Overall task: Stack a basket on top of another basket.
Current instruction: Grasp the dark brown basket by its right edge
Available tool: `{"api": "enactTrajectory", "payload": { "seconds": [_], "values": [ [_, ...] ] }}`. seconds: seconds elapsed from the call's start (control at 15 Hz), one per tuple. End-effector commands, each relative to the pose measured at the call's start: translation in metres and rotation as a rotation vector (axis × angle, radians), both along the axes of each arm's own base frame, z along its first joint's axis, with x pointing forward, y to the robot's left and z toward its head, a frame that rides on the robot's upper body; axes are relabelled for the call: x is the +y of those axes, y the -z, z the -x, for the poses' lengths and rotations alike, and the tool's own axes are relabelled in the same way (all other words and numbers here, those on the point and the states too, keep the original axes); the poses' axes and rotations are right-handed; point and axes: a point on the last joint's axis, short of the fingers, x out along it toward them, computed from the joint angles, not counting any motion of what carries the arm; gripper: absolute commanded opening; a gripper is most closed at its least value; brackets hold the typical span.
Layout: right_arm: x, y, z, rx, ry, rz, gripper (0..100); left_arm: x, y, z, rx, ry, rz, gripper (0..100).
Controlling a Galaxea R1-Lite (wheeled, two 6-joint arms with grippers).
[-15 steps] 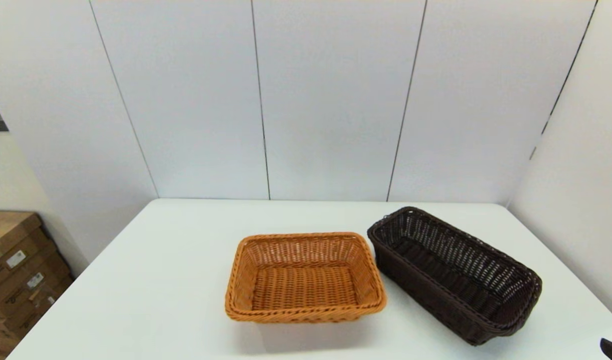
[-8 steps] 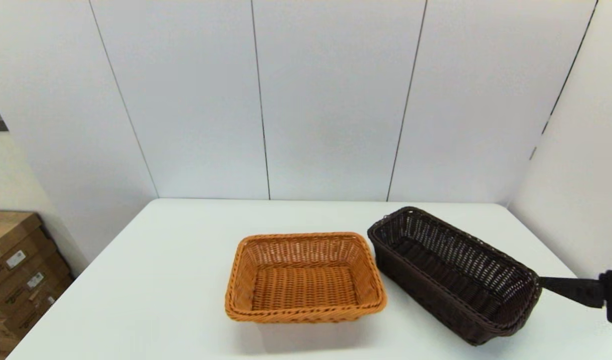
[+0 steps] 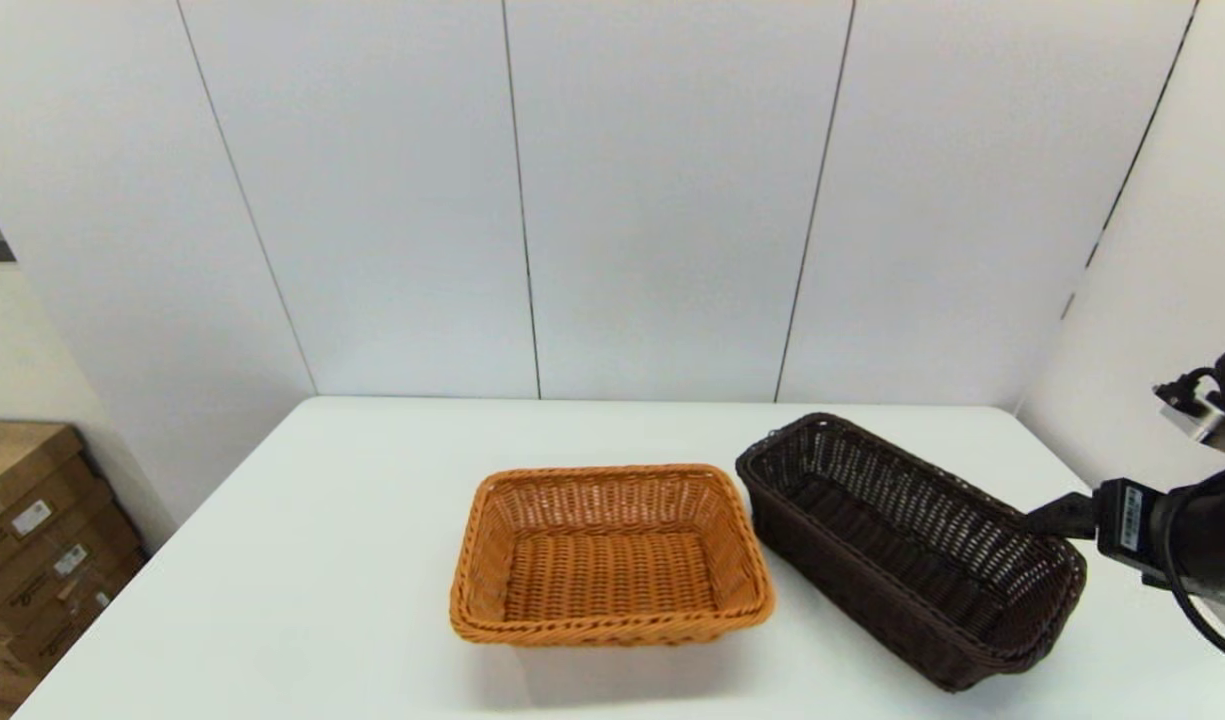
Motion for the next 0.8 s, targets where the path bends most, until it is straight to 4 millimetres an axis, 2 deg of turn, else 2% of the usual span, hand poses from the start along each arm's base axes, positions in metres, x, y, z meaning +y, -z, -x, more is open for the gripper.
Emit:
{"api": "enactTrajectory", "payload": {
  "seconds": [0.07,0.27,0.8],
  "values": [
    [0.001,0.014,-0.011,0.069,0.082,-0.065,100,0.000,0.000,0.000,0.002,-0.001,-0.001,100],
    [0.001,0.026,-0.015,0.131,0.149,-0.107,100,0.000,0.000,0.000,0.002,0.001,-0.001,100],
    [0.001,0.062,-0.024,0.285,0.175,-0.090,100,0.000,0.000,0.000,0.002,0.001,-0.001,100]
  ]
}}
